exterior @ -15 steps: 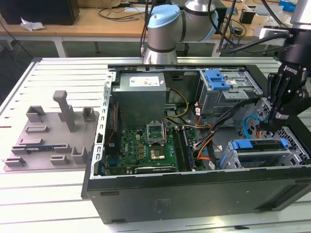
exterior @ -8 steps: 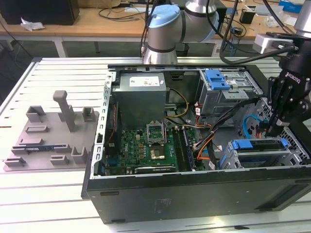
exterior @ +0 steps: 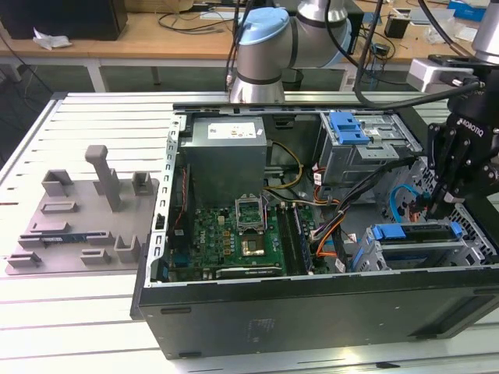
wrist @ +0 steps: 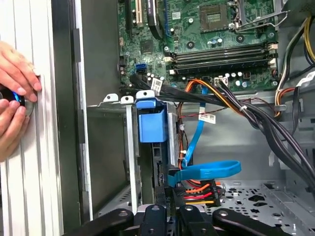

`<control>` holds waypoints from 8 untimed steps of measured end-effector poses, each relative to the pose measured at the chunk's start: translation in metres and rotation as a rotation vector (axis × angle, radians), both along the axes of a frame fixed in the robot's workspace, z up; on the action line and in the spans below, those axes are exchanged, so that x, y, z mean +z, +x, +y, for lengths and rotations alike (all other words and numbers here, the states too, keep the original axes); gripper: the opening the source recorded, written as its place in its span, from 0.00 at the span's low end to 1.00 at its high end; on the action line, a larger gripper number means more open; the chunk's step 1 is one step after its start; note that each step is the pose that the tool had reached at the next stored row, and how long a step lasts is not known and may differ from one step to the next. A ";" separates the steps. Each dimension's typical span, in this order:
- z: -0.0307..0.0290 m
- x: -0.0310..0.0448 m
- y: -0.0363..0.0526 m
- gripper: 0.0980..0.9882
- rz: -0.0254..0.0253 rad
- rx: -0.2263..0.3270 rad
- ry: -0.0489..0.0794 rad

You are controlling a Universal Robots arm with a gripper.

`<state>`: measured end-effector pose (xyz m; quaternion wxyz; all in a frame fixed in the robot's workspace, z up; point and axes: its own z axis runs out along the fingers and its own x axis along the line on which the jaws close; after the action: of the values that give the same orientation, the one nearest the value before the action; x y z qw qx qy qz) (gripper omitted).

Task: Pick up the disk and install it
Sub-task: 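Insert the first disk wire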

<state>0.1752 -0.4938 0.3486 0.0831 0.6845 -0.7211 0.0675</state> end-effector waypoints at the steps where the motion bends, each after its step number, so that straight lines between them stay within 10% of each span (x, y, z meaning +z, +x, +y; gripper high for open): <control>1: -0.0009 0.0000 -0.0006 0.08 0.0000 0.010 0.003; 8: -0.0097 -0.0002 -0.0039 0.08 -0.0009 0.046 0.017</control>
<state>0.1713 -0.5035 0.3484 0.0754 0.7017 -0.7056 0.0637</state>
